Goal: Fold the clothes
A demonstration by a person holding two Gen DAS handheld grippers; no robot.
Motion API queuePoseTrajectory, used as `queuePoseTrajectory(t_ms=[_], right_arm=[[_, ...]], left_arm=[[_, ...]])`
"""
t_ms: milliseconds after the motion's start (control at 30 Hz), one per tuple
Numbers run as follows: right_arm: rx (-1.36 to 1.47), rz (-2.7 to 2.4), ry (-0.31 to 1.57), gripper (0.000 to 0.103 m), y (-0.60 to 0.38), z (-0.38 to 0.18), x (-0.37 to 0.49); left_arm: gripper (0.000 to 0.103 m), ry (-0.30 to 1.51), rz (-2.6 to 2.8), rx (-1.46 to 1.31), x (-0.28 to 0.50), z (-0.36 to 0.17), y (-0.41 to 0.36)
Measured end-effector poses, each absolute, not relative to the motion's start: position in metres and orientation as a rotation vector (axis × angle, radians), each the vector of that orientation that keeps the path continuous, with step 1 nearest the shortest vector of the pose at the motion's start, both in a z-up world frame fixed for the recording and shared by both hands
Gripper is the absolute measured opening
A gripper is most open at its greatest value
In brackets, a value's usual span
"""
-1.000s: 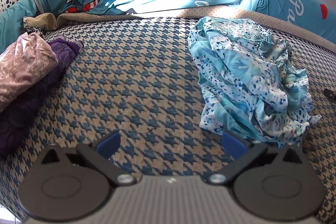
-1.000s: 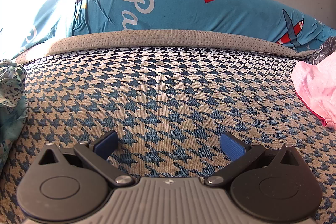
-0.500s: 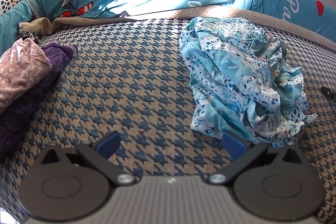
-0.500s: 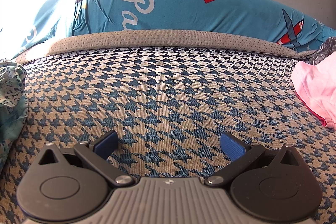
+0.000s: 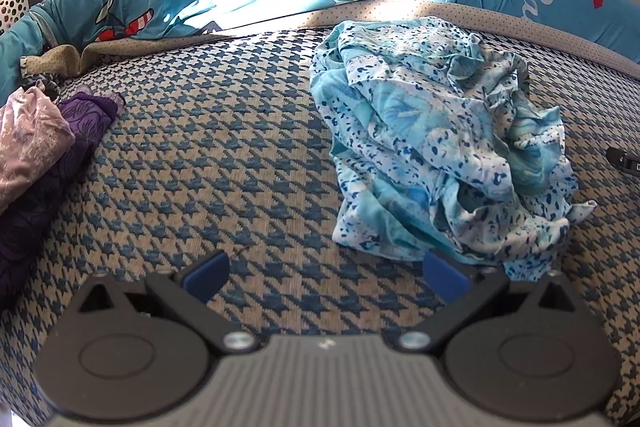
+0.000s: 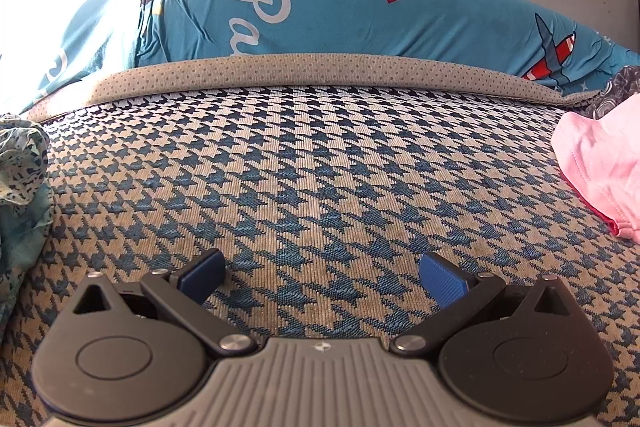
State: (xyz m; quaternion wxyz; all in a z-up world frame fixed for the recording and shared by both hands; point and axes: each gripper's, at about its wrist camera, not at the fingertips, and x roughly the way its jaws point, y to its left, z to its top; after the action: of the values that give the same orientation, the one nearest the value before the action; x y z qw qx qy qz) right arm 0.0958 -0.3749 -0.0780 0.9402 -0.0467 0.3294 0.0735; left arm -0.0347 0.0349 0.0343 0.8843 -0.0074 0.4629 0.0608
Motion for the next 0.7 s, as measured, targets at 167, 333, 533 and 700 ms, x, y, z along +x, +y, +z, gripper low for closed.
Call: queuePoseTrajectory(t_ms=[167, 333, 533, 700], right_arm=[[-0.073, 0.072, 0.78, 0.103, -0.366, -0.069, 0.091], [-0.14, 0.094, 0.731, 0.103, -0.338, -0.033, 0.071], [-0.024, 0.179, 0.735, 0.103, -0.303, 0.007, 0.024], [-0.033, 0.254, 0.686, 0.103, -0.278, 0.022, -0.01]], left_arm=[[0.103, 0.961, 0.117, -0.015, -0.034, 0.036, 0.031], [0.103, 0.946, 0.109, -0.022, -0.035, 0.041, 0.029], [0.103, 0.956, 0.108, -0.026, -0.035, 0.042, 0.028], [0.103, 0.977, 0.11, -0.031, -0.036, 0.04, 0.027]])
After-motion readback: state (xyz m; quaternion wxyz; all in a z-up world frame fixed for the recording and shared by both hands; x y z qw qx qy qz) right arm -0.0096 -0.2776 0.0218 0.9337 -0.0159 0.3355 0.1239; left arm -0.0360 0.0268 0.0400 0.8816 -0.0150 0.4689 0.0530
